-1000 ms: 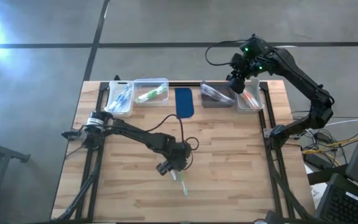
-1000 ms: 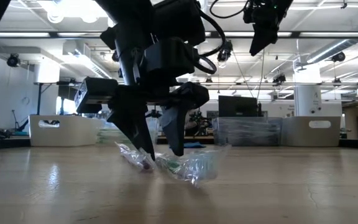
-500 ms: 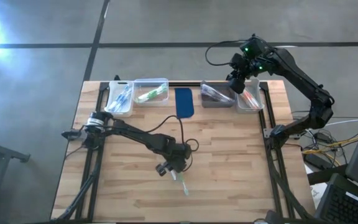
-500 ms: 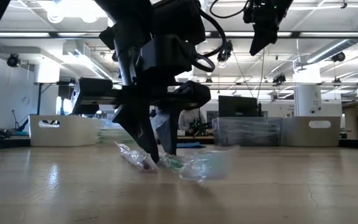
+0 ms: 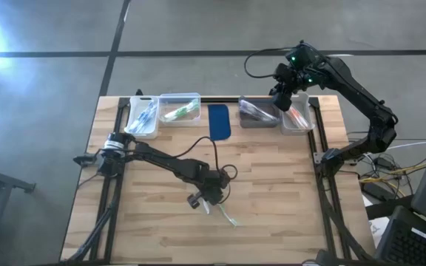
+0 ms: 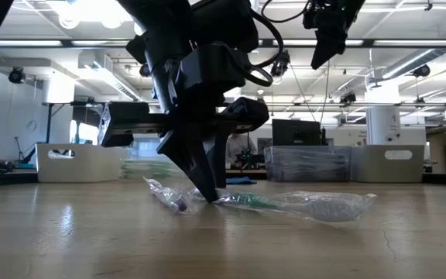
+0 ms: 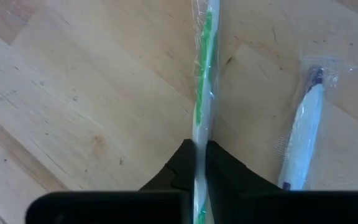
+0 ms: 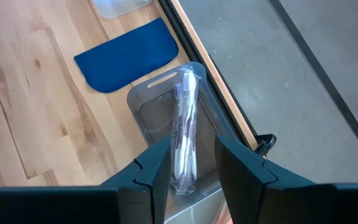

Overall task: Pick & Place Toothbrushes
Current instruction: Put the green toothbrush into the transparent bin

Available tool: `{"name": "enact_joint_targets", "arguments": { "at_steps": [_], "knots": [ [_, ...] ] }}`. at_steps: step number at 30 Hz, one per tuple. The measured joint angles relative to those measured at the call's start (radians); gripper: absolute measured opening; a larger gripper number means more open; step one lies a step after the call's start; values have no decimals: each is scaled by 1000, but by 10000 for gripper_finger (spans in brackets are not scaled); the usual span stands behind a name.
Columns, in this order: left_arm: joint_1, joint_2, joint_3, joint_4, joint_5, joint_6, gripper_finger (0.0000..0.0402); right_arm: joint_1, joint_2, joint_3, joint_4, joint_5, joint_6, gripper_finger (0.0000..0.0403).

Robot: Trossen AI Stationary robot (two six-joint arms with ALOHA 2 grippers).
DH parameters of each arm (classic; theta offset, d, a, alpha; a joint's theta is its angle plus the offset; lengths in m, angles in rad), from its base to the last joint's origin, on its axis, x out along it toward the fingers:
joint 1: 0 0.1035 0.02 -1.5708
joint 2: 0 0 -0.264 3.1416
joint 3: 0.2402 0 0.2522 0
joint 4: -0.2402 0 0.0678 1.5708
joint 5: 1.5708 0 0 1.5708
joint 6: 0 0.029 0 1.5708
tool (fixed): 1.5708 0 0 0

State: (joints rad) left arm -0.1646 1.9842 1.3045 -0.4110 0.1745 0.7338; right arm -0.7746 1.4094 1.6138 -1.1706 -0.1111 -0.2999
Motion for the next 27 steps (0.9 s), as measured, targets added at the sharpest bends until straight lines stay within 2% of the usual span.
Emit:
{"name": "enact_joint_targets", "arguments": {
  "at_steps": [8,15,21,27],
  "knots": [
    [0,-1,39,-10,-1,-44,20,0,0,0,0,1,1,142],
    [14,-25,128,-16,-1,-240,20,-1,0,0,-1,2,4,156],
    [62,-118,118,-34,-87,-239,20,-4,0,0,-2,9,3,166],
    [178,-254,53,-59,-153,-280,18,-5,0,0,-3,10,9,174]
  ]
}}
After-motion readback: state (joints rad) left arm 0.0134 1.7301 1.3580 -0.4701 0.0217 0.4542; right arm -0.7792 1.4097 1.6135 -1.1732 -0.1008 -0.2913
